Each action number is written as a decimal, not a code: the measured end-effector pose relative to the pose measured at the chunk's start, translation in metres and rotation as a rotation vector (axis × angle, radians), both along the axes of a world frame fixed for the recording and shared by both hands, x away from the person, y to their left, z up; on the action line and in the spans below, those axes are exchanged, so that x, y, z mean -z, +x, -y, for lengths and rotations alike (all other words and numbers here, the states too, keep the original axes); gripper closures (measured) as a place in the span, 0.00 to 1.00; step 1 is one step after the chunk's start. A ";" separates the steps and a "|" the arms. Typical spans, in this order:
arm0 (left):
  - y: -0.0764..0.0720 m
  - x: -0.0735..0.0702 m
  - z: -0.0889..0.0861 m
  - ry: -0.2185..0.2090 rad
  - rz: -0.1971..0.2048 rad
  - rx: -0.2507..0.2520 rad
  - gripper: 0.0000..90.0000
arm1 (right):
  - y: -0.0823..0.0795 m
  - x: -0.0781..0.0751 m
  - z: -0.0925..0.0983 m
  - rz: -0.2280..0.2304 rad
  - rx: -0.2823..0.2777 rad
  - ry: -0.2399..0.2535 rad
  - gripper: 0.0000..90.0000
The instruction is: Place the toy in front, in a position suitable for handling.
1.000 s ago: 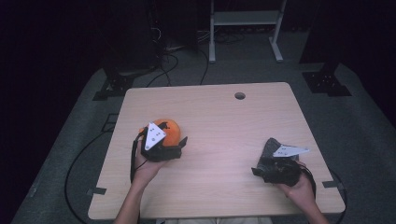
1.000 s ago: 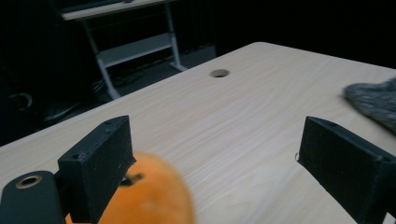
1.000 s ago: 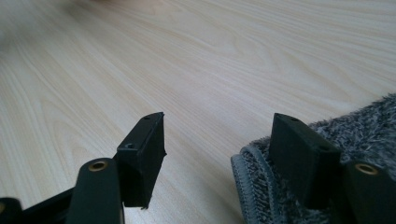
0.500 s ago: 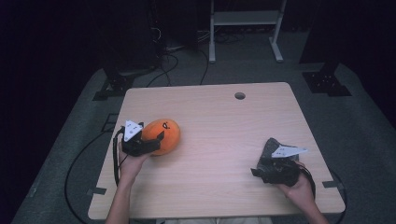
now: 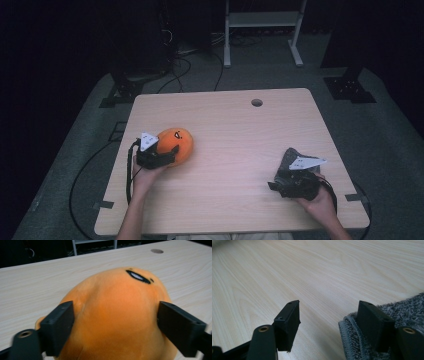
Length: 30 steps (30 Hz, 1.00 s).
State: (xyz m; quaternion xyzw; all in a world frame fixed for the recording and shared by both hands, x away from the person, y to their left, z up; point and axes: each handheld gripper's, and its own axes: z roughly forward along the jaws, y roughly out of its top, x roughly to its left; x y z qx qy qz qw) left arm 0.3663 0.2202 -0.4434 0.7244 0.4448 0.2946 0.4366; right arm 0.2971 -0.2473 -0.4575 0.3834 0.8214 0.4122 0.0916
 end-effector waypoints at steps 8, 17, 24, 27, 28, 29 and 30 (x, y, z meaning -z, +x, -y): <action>-0.005 0.000 0.003 0.008 0.009 -0.031 0.46 | -0.001 -0.001 0.000 0.003 0.005 -0.002 0.38; -0.009 -0.007 -0.005 -0.137 0.046 -0.049 0.58 | 0.000 -0.001 0.001 0.005 -0.001 0.006 0.38; -0.024 -0.027 0.009 -0.191 0.104 0.026 0.58 | 0.000 -0.003 0.003 0.014 0.002 0.006 0.38; -0.028 -0.031 0.019 -0.199 0.107 0.064 0.58 | 0.000 -0.004 0.006 0.022 0.014 0.019 0.38; -0.030 -0.033 0.031 -0.207 0.108 0.104 0.58 | 0.000 -0.004 0.007 0.021 0.019 0.023 0.38; -0.030 -0.033 0.031 -0.207 0.108 0.104 0.58 | 0.000 -0.004 0.007 0.021 0.019 0.023 0.38; -0.033 -0.034 0.043 -0.200 0.106 0.147 0.58 | 0.001 -0.004 0.008 0.023 0.024 0.027 0.38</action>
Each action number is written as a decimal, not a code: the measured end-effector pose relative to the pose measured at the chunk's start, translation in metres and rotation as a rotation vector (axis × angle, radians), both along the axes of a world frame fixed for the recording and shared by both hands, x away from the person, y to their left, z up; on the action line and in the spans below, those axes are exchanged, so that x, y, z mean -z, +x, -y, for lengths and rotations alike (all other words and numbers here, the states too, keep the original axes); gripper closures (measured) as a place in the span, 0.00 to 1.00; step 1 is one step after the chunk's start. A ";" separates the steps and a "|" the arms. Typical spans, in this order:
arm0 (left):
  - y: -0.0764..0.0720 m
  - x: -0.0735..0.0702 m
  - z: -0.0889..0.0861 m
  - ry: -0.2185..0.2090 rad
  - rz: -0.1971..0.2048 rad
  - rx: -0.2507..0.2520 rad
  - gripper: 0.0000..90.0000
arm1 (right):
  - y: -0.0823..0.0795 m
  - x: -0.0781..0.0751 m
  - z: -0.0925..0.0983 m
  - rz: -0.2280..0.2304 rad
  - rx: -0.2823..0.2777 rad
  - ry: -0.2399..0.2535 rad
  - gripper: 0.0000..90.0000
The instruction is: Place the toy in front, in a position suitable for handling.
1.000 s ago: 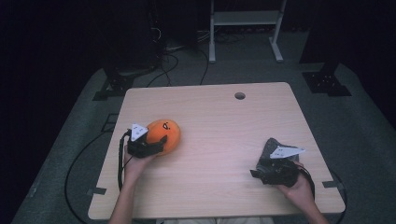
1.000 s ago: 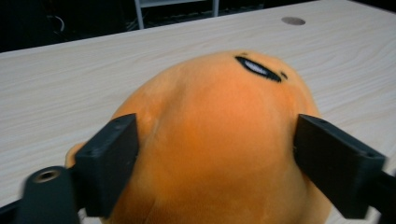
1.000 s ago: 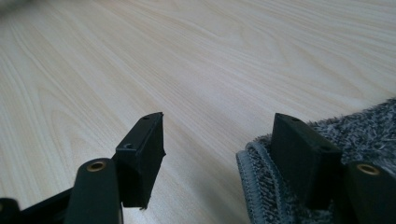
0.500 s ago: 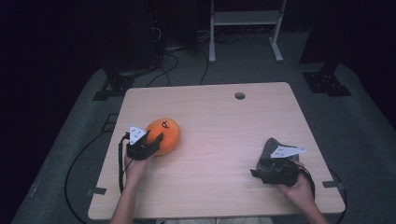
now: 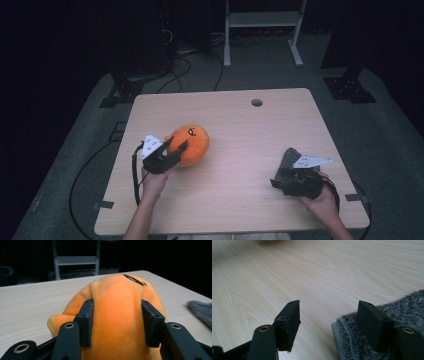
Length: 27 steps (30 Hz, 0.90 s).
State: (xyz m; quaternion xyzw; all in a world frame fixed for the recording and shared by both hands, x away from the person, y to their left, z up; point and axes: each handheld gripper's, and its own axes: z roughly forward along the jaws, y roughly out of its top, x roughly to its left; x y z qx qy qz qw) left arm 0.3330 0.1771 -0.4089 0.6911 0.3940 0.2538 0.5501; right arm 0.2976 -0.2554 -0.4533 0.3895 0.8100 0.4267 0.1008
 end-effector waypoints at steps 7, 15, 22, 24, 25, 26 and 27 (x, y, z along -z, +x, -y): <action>-0.012 0.004 0.045 0.019 -0.015 0.144 0.57 | 0.000 -0.002 0.005 0.014 0.020 0.014 0.38; -0.022 0.016 0.082 0.075 -0.034 0.251 0.56 | 0.000 -0.005 0.011 0.032 0.047 0.025 0.39; -0.029 0.022 0.100 0.107 -0.039 0.310 0.56 | 0.003 -0.006 0.017 0.045 0.077 0.027 0.39; -0.029 0.025 0.102 0.114 -0.046 0.315 0.55 | 0.004 -0.008 0.019 0.051 0.092 0.043 0.39; -0.029 0.025 0.102 0.114 -0.046 0.315 0.55 | 0.004 -0.008 0.019 0.051 0.092 0.043 0.39; -0.028 0.029 0.104 0.126 -0.053 0.324 0.54 | 0.006 -0.011 0.022 0.063 0.112 0.047 0.39; -0.028 0.029 0.104 0.126 -0.053 0.324 0.54 | 0.006 -0.011 0.022 0.063 0.112 0.047 0.39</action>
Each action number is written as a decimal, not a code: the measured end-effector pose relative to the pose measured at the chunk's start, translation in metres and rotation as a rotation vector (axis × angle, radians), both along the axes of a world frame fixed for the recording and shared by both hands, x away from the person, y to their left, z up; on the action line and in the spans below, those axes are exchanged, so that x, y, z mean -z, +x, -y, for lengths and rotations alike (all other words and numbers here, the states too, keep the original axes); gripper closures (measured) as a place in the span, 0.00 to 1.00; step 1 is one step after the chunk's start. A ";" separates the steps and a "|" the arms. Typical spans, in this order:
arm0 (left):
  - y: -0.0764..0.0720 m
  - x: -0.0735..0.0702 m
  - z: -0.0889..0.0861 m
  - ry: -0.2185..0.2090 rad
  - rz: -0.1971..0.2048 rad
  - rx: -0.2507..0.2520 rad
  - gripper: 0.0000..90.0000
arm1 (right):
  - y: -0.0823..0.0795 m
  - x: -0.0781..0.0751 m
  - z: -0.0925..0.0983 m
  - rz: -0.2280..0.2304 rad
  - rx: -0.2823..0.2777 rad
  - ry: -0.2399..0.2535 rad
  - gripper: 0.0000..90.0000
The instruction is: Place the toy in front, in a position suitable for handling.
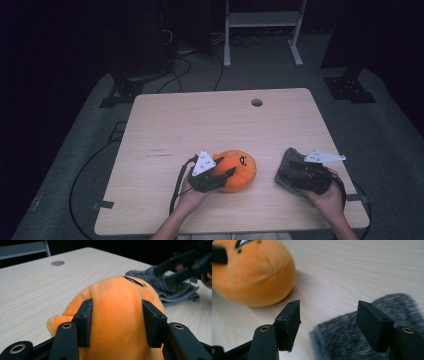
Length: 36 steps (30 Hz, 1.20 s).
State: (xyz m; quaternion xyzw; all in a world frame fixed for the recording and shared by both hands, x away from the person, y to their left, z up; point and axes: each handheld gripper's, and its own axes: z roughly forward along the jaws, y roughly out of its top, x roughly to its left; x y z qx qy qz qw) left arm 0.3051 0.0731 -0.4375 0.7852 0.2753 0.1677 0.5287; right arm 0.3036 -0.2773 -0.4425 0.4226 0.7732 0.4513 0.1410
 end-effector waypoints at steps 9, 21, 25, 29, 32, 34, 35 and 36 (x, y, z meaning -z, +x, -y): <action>0.000 -0.009 -0.004 0.002 -0.002 0.033 0.29 | 0.042 -0.005 0.015 -0.087 0.195 -0.101 0.42; -0.001 -0.017 -0.024 -0.020 -0.041 0.047 0.22 | 0.060 0.023 0.005 -0.193 0.209 -0.253 0.50; -0.002 -0.009 -0.019 0.047 -0.073 0.064 0.21 | 0.055 0.023 0.004 -0.184 0.204 -0.240 0.67; -0.003 0.000 -0.014 0.103 -0.051 0.045 0.26 | 0.054 0.022 0.005 -0.206 0.191 -0.220 0.83; -0.002 0.000 -0.014 0.100 -0.051 0.036 0.30 | 0.051 0.020 0.006 -0.209 0.179 -0.202 0.85; 0.000 0.003 -0.016 0.090 -0.055 0.028 0.32 | 0.037 0.007 0.002 -0.153 0.108 -0.133 0.85; 0.001 0.004 -0.016 0.085 -0.059 0.023 0.32 | 0.031 -0.001 -0.001 -0.123 0.073 -0.090 0.85; 0.001 0.004 -0.016 0.085 -0.059 0.023 0.33 | 0.031 -0.001 -0.001 -0.123 0.073 -0.090 0.85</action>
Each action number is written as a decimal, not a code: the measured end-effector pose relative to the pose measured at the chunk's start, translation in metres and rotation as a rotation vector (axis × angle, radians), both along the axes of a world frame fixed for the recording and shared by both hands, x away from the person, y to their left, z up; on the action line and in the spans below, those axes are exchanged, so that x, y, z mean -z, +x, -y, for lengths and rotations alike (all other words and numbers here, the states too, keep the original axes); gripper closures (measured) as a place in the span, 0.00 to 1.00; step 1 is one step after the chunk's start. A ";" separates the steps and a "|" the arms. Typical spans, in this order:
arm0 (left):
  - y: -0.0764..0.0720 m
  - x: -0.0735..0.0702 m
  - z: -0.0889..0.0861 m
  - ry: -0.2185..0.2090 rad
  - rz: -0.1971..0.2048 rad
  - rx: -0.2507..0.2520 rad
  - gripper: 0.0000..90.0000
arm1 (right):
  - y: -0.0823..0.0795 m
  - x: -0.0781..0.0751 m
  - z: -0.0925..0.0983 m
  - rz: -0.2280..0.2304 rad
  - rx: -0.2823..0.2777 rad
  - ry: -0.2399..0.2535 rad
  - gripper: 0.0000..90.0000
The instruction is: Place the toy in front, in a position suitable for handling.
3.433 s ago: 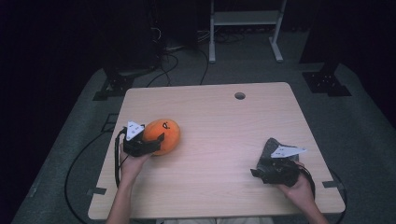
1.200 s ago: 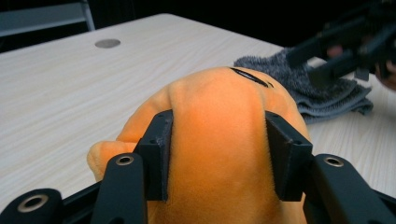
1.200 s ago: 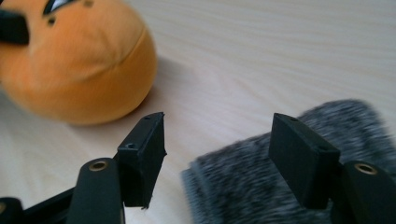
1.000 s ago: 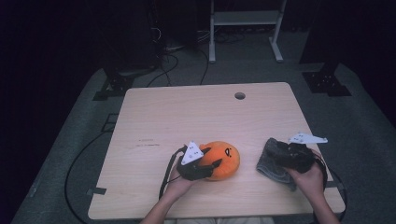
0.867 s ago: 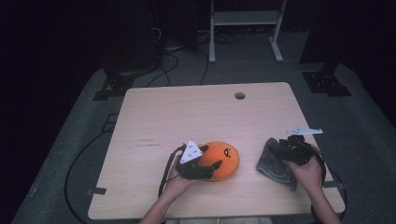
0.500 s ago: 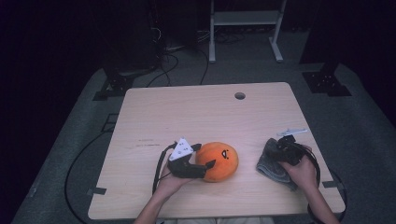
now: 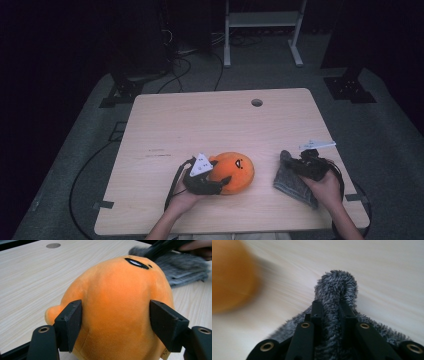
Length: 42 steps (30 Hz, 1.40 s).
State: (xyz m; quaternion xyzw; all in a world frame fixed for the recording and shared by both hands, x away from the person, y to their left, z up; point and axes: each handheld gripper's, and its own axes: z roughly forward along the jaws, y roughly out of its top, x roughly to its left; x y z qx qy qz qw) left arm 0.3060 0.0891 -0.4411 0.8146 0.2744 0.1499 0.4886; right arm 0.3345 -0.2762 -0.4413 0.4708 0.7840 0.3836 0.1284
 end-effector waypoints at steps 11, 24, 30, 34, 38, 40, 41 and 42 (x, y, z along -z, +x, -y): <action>0.001 0.002 0.004 -0.001 0.009 -0.010 0.34 | -0.042 -0.027 -0.102 0.211 -0.329 0.023 0.84; -0.002 0.004 0.007 0.008 0.034 0.011 0.34 | -0.045 -0.030 -0.086 0.198 -0.302 0.097 0.84; 0.000 0.005 0.004 -0.010 0.020 0.018 0.34 | -0.031 -0.019 -0.084 0.155 -0.290 0.040 0.84; -0.002 0.005 0.006 0.013 0.035 0.036 0.35 | -0.029 -0.018 -0.072 0.127 -0.246 0.050 0.84; -0.003 0.003 0.005 0.016 0.034 0.072 0.33 | -0.031 -0.025 -0.082 0.158 -0.274 0.087 0.83; -0.001 -0.002 0.001 -0.020 0.021 0.077 0.27 | -0.031 -0.021 -0.084 0.145 -0.284 0.067 0.84; -0.001 -0.002 0.001 -0.020 0.021 0.077 0.24 | -0.031 -0.019 -0.083 0.140 -0.294 0.058 0.84; 0.001 -0.005 -0.001 -0.051 0.019 0.065 0.24 | -0.031 -0.019 -0.083 0.140 -0.294 0.058 0.84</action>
